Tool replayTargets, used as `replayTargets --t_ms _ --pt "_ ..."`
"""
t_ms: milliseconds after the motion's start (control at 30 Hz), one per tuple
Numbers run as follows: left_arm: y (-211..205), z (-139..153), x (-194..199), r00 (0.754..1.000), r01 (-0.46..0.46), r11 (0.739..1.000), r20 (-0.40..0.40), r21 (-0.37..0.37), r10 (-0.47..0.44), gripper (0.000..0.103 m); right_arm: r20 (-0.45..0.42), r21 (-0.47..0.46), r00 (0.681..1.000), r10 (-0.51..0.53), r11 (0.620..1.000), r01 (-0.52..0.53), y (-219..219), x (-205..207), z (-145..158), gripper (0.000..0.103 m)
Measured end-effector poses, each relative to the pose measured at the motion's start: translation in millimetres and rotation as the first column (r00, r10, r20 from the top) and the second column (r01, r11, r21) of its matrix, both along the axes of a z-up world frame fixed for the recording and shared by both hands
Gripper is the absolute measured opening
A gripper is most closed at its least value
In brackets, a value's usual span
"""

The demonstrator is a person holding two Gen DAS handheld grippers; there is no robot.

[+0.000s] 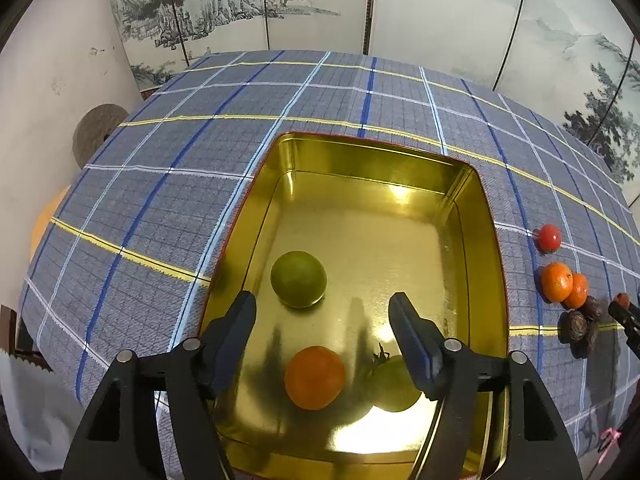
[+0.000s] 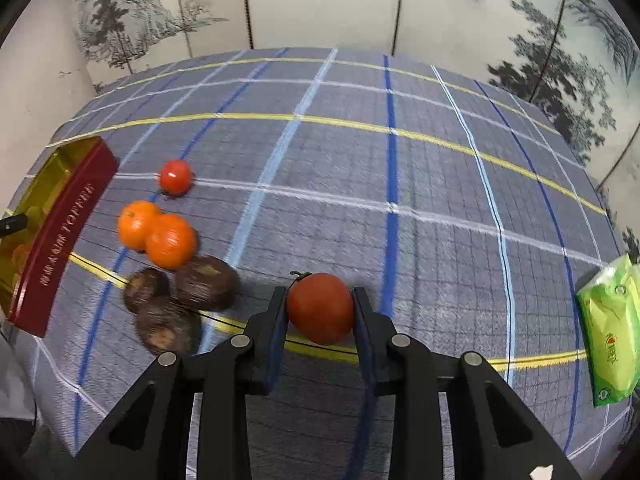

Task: Organize fruits
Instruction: 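Carry the red tomato over the tin with the right tool and release it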

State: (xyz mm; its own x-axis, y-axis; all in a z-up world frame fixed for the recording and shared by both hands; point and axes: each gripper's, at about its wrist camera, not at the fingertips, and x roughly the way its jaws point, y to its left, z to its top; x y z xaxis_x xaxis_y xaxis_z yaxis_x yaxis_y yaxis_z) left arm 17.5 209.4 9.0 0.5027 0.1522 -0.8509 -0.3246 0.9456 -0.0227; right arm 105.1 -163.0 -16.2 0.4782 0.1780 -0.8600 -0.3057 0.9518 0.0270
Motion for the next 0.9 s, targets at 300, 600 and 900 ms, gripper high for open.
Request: replayTargets --t_ms 300,600,900 --pt "12.1 23.0 -17.9 0.995 -0.046 0.999 0.088 -0.024 0.048 0.080 0.059 0.075 0.986 0.157 0.984 -0.161 58.2 -12.5 34.0 0.029" --pt "43.2 25.5 -43.0 0.985 -0.149 0.989 0.090 -0.005 0.149 0.083 0.089 0.146 0.936 0.342 0.925 -0.351 139.4 -26.6 55.3 0.029" --pt "61.7 17.0 -66.3 0.975 -0.208 0.978 0.079 0.018 0.206 0.084 0.096 0.136 0.865 0.493 0.854 -0.502 221.6 -39.6 51.2 0.029"
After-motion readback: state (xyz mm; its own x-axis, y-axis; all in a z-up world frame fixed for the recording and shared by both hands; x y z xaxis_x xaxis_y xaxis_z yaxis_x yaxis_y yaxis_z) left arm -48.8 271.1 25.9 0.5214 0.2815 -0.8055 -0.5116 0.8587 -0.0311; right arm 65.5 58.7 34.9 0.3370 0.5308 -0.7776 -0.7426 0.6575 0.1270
